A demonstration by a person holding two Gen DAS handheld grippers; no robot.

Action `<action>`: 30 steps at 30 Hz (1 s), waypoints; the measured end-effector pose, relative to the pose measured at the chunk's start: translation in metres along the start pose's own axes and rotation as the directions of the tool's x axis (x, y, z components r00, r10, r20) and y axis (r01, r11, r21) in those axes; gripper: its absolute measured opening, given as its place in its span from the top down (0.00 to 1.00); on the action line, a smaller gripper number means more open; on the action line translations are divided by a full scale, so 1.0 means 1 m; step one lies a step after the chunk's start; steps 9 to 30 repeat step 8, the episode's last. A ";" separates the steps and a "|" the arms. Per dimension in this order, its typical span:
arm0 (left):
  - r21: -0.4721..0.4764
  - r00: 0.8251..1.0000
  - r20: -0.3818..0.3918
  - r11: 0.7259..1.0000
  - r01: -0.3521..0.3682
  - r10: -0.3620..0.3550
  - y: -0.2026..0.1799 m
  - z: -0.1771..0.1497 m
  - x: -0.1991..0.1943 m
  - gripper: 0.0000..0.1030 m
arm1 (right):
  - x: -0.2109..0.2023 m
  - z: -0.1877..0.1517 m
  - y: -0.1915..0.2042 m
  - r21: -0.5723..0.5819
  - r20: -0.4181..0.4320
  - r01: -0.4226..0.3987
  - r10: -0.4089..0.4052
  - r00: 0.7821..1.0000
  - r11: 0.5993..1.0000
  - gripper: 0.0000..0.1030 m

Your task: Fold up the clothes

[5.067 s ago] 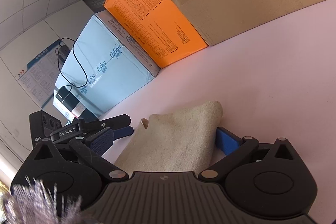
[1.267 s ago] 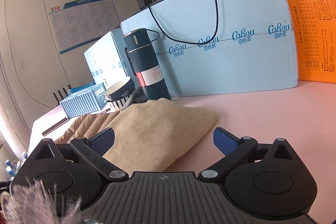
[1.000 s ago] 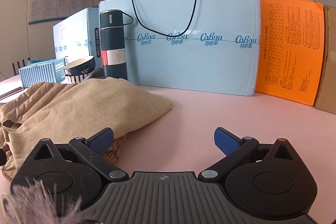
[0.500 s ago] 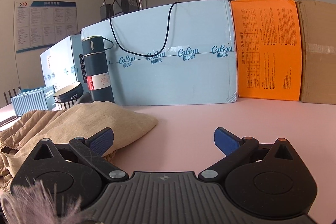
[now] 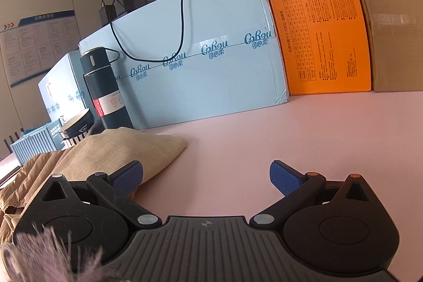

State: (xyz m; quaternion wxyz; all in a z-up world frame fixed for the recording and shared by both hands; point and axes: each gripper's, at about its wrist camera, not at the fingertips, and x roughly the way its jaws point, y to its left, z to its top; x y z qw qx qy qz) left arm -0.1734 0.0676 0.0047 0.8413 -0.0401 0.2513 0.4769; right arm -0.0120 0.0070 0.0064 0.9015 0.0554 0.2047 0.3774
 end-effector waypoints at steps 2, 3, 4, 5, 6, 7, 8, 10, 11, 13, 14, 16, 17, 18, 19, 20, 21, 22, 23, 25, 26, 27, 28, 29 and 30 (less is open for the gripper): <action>0.005 1.000 -0.001 1.000 0.000 0.000 0.000 -0.002 0.001 0.00 | 0.001 0.000 -0.003 0.020 -0.005 0.000 0.000 1.000 1.000 0.00; 0.005 1.000 -0.002 1.000 0.000 0.000 0.000 -0.002 0.001 0.00 | 0.001 0.000 -0.004 0.028 -0.005 -0.002 0.002 1.000 1.000 0.00; 0.002 1.000 0.000 1.000 0.001 -0.001 0.001 -0.002 0.001 0.00 | 0.001 0.000 -0.004 0.032 -0.005 -0.003 0.003 1.000 0.999 0.00; 0.000 1.000 0.001 1.000 0.002 -0.002 0.001 -0.002 0.001 0.00 | 0.000 -0.001 -0.004 0.032 -0.005 -0.004 0.004 1.000 0.999 0.00; -0.002 1.000 0.003 1.000 0.002 -0.002 0.002 -0.003 0.000 0.00 | 0.000 -0.001 -0.004 0.032 -0.004 -0.004 0.004 1.000 0.999 0.00; -0.004 1.000 0.005 1.000 0.003 -0.003 0.003 -0.003 0.000 0.00 | 0.000 -0.001 -0.003 0.031 -0.003 -0.003 0.003 1.000 1.000 0.00; -0.005 1.000 0.007 1.000 0.002 -0.002 0.004 -0.003 0.000 0.00 | 0.000 -0.001 -0.003 0.030 -0.002 -0.002 0.002 1.000 1.000 0.00; -0.005 1.000 0.007 1.000 0.002 -0.002 0.004 -0.003 0.000 0.00 | 0.000 -0.001 -0.003 0.030 -0.002 -0.002 0.002 1.000 1.000 0.00; -0.005 1.000 0.007 1.000 0.002 -0.002 0.004 -0.003 0.000 0.00 | 0.000 -0.001 -0.003 0.030 -0.002 -0.002 0.002 1.000 1.000 0.00; -0.005 1.000 0.007 1.000 0.002 -0.002 0.004 -0.003 0.000 0.00 | 0.000 -0.001 -0.003 0.030 -0.002 -0.002 0.002 1.000 1.000 0.00; -0.005 1.000 0.007 1.000 0.002 -0.002 0.004 -0.003 0.000 0.00 | 0.000 -0.001 -0.003 0.030 -0.002 -0.002 0.002 1.000 1.000 0.00; -0.005 1.000 0.007 1.000 0.002 -0.002 0.004 -0.003 0.000 0.00 | 0.000 -0.001 -0.003 0.030 -0.002 -0.002 0.002 1.000 1.000 0.00; -0.005 1.000 0.007 1.000 0.002 -0.002 0.004 -0.003 0.000 0.00 | 0.000 -0.001 -0.003 0.030 -0.002 -0.002 0.002 1.000 1.000 0.00; -0.005 1.000 0.007 1.000 0.002 -0.002 0.004 -0.003 0.000 0.00 | 0.000 -0.001 -0.003 0.030 -0.002 -0.002 0.002 1.000 1.000 0.00; -0.005 1.000 0.007 1.000 0.002 -0.002 0.004 -0.003 0.000 0.00 | 0.000 -0.001 -0.003 0.030 -0.002 -0.002 0.002 1.000 1.000 0.00; -0.005 1.000 0.007 1.000 0.002 -0.002 0.004 -0.003 0.000 0.00 | 0.000 -0.001 -0.003 0.030 -0.002 -0.002 0.002 1.000 1.000 0.00; -0.005 1.000 0.007 1.000 0.002 -0.002 0.004 -0.003 0.000 0.00 | 0.000 -0.001 -0.003 0.030 -0.002 -0.002 0.002 1.000 1.000 0.00; -0.005 1.000 0.007 1.000 0.002 -0.002 0.004 -0.003 0.000 0.00 | 0.000 -0.001 -0.003 0.030 -0.002 -0.002 0.002 1.000 1.000 0.00; -0.005 1.000 0.007 1.000 0.002 -0.002 0.004 -0.003 0.000 0.00 | 0.000 -0.001 -0.003 0.030 -0.002 -0.002 0.002 1.000 1.000 0.00; -0.005 1.000 0.007 1.000 0.002 -0.002 0.004 -0.003 0.000 0.00 | 0.000 -0.001 -0.003 0.030 -0.002 -0.002 0.002 1.000 1.000 0.00; -0.005 1.000 0.007 1.000 0.002 -0.002 0.004 -0.003 0.000 0.00 | 0.000 -0.001 -0.003 0.030 -0.002 -0.002 0.002 1.000 1.000 0.00; -0.005 1.000 0.007 1.000 0.002 -0.002 0.004 -0.003 0.000 0.00 | 0.000 -0.001 -0.003 0.030 -0.002 -0.002 0.002 1.000 1.000 0.00; -0.005 1.000 0.007 1.000 0.002 -0.002 0.004 -0.003 0.000 0.00 | 0.000 -0.001 -0.003 0.030 -0.002 -0.002 0.002 1.000 1.000 0.00; -0.005 1.000 0.007 1.000 0.002 -0.002 0.004 -0.003 0.000 0.00 | 0.000 -0.001 -0.003 0.030 -0.002 -0.002 0.002 1.000 1.000 0.00; -0.005 1.000 0.007 1.000 0.002 -0.002 0.004 -0.003 0.000 0.00 | 0.000 -0.001 -0.003 0.030 -0.002 -0.002 0.002 1.000 1.000 0.00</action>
